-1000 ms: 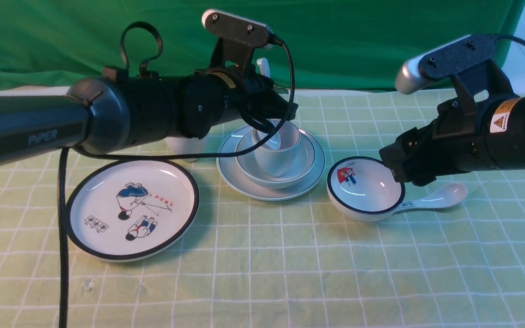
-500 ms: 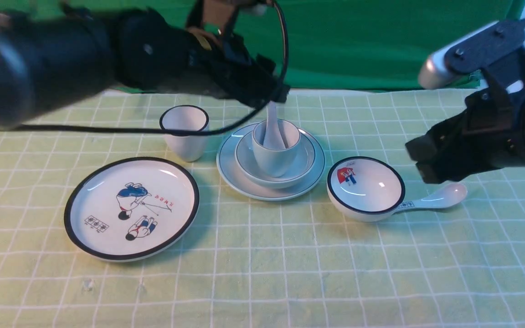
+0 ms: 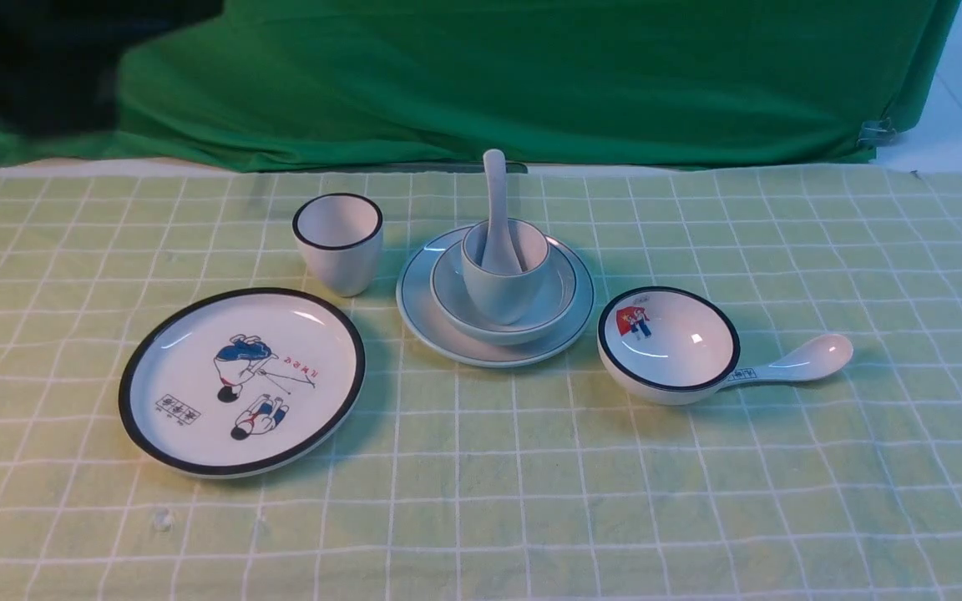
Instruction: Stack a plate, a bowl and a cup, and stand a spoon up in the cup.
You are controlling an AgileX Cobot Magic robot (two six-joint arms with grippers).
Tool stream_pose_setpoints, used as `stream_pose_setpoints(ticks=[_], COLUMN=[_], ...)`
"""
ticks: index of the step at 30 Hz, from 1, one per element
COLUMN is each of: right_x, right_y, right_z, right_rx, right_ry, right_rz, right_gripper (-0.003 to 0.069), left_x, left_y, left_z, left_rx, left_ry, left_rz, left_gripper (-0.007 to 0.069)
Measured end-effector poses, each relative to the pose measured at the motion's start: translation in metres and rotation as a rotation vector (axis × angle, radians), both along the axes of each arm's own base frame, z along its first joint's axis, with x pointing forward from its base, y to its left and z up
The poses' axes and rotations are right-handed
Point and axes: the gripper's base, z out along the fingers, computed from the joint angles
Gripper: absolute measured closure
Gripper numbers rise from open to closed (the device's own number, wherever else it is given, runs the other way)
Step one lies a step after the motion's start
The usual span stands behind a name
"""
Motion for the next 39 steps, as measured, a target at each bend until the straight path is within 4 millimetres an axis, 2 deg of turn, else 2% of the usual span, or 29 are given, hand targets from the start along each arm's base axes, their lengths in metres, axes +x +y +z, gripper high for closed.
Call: stream_pose_setpoints(ticks=[1, 2, 3, 5, 8, 10, 14, 22, 28, 32, 36, 39], right_x=[-0.012, -0.013, -0.020, -0.023, -0.023, -0.021, -0.020, -0.024, -0.036, -0.050, -0.061, -0.064], right_y=[-0.006, -0.006, -0.009, -0.011, -0.011, -0.010, -0.009, -0.011, -0.017, -0.026, -0.034, -0.037], right_z=[-0.017, -0.018, -0.035, -0.048, -0.074, -0.081, -0.108, -0.146, -0.164, -0.167, -0.159, -0.159], right_rx=[0.028, 0.036, 0.082, 0.131, 0.283, 0.343, 0.432, 0.394, 0.399, 0.446, 0.494, 0.497], right_ry=[-0.039, -0.051, -0.079, -0.087, -0.176, -0.222, -0.256, -0.177, -0.192, -0.299, -0.432, -0.459], right_rz=[-0.004, -0.005, -0.018, -0.028, -0.049, -0.050, -0.055, -0.067, -0.076, -0.087, -0.115, -0.139], right_gripper=[0.0631, 0.0631, 0.0631, 0.0631, 0.0626, 0.0624, 0.0613, 0.0592, 0.0578, 0.0568, 0.0561, 0.0556], left_x=[-0.017, -0.021, -0.031, -0.036, -0.056, -0.064, -0.081, -0.087, -0.087, -0.087, -0.087, -0.087], left_y=[0.010, 0.012, 0.019, 0.024, 0.038, 0.042, 0.051, 0.053, 0.053, 0.053, 0.053, 0.053], left_z=[-0.019, -0.020, -0.039, -0.055, -0.089, -0.096, -0.116, -0.135, -0.137, -0.137, -0.137, -0.137], left_rx=[0.022, 0.021, 0.057, 0.093, 0.143, 0.128, 0.046, 0.041, 0.031, 0.029, 0.029, 0.029], left_ry=[-0.002, -0.010, -0.022, -0.025, -0.069, -0.116, -0.283, -0.314, -0.293, -0.293, -0.293, -0.293], left_rz=[0.013, 0.015, 0.034, 0.049, 0.081, 0.091, 0.112, 0.117, 0.119, 0.119, 0.119, 0.119], left_gripper=[0.0620, 0.0620, 0.0620, 0.0620, 0.0619, 0.0618, 0.0617, 0.0615, 0.0615, 0.0615, 0.0615, 0.0615])
